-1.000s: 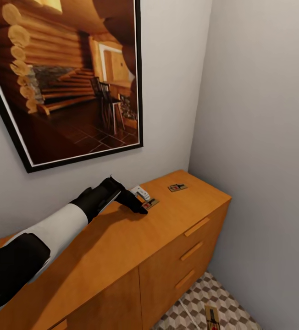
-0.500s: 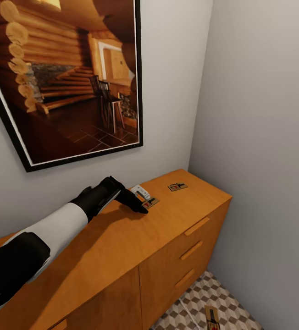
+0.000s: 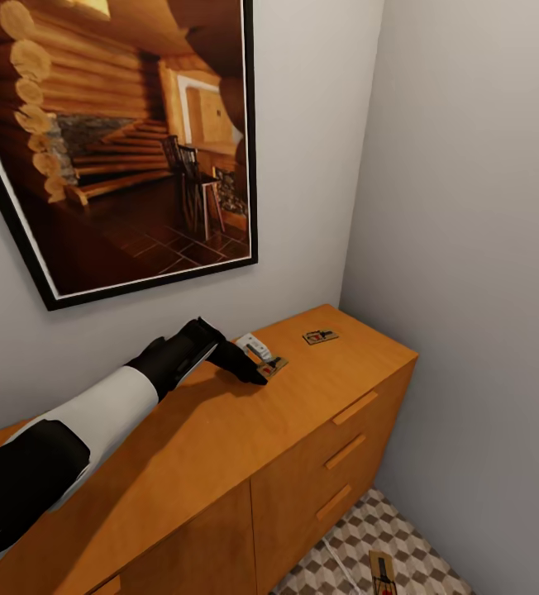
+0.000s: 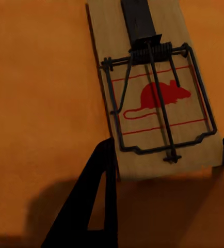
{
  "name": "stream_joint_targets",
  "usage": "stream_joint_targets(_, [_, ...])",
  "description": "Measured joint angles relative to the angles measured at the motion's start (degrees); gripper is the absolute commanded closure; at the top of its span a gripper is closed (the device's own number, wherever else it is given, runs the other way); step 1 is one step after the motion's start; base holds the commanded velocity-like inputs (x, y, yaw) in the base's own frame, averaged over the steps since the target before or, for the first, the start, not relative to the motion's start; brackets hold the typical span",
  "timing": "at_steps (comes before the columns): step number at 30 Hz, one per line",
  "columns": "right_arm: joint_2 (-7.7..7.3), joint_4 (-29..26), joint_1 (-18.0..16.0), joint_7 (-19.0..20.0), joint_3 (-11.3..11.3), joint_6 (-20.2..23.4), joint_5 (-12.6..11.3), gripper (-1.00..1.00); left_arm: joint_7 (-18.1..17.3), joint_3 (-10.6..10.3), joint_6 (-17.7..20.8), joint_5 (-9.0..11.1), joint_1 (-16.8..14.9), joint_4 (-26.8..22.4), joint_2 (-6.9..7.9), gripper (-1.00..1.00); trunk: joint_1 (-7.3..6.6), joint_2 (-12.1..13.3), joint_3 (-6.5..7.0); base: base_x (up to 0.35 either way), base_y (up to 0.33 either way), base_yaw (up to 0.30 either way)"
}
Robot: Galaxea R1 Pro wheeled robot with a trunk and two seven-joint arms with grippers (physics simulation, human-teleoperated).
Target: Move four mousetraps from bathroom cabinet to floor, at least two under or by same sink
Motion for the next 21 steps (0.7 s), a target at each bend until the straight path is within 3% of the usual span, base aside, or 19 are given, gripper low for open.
stream_joint_targets(21, [0.00,0.01,0.00,0.05,0.03,0.00,0.02,1.00,0.00,0.01,0.08,0.13,-0.06,0.15,-0.02,1.00,0.00,0.00,0.00,0.000,0.000,0.000])
